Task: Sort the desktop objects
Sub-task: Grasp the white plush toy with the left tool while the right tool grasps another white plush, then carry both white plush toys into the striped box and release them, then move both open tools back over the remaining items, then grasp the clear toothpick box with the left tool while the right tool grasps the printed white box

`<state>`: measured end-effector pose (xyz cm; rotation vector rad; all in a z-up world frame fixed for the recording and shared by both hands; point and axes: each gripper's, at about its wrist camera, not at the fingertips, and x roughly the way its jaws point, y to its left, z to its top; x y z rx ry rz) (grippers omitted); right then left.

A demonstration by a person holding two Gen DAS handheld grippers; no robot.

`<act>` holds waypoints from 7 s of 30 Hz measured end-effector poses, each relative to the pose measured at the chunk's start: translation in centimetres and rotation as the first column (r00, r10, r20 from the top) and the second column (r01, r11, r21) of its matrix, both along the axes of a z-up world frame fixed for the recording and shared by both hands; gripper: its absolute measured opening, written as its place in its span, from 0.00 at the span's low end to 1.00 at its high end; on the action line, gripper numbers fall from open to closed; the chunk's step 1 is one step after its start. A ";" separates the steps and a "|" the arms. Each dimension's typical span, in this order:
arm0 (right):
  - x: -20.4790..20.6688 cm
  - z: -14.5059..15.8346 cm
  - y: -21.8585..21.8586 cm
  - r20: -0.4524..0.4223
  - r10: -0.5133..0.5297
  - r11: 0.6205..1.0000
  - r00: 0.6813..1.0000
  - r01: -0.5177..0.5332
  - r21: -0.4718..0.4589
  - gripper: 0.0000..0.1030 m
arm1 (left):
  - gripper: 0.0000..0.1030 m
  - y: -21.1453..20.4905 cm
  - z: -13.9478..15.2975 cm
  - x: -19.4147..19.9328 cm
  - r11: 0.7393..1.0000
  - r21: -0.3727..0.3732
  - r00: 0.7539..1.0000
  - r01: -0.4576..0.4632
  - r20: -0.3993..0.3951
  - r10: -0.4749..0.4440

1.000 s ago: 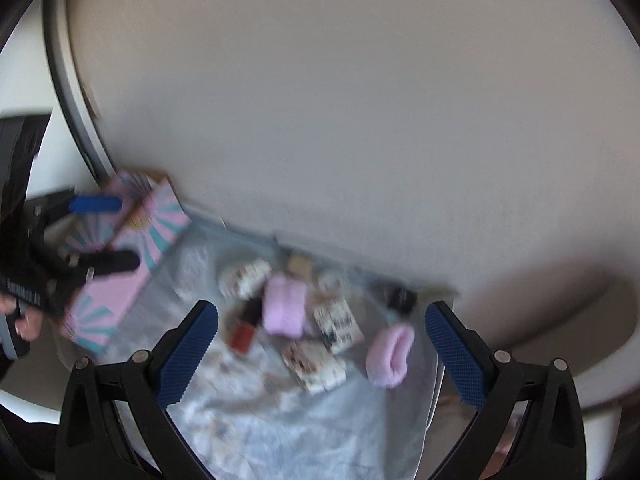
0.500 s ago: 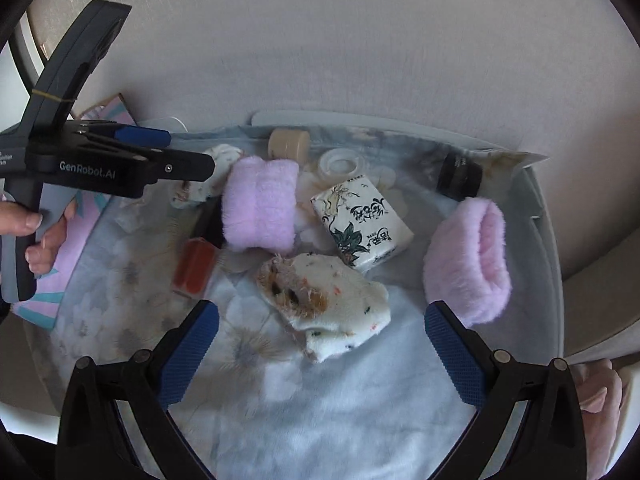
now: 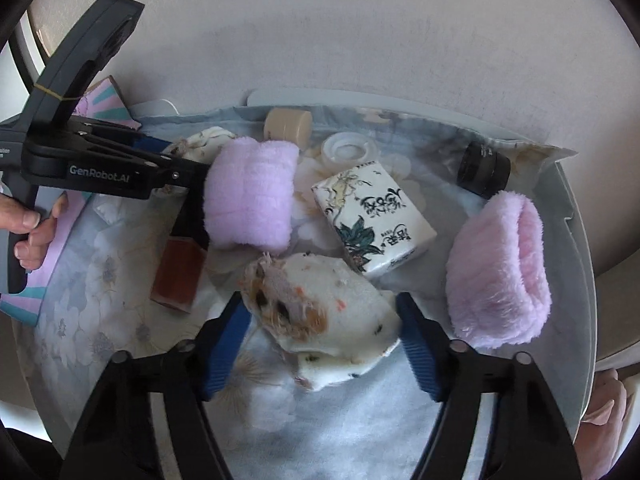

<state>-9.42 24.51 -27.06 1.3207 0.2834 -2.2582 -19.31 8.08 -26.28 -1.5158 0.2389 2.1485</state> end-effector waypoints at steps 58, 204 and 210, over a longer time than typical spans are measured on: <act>-0.1 19.8 -18.5 -0.025 0.464 0.884 0.886 -0.460 0.082 0.55 | 0.38 -22.1 19.1 16.0 0.895 0.144 0.887 -0.423 -0.134 0.441; -7.3 -1.1 -2.8 0.155 0.381 0.895 0.912 -0.405 0.184 0.89 | 1.00 -6.3 0.3 0.9 0.794 -0.179 0.791 -0.581 0.105 0.602; -7.6 -1.8 -3.0 0.169 0.384 0.894 0.908 -0.411 0.177 0.89 | 0.86 -6.8 0.1 1.2 0.792 -0.156 0.784 -0.590 0.122 0.608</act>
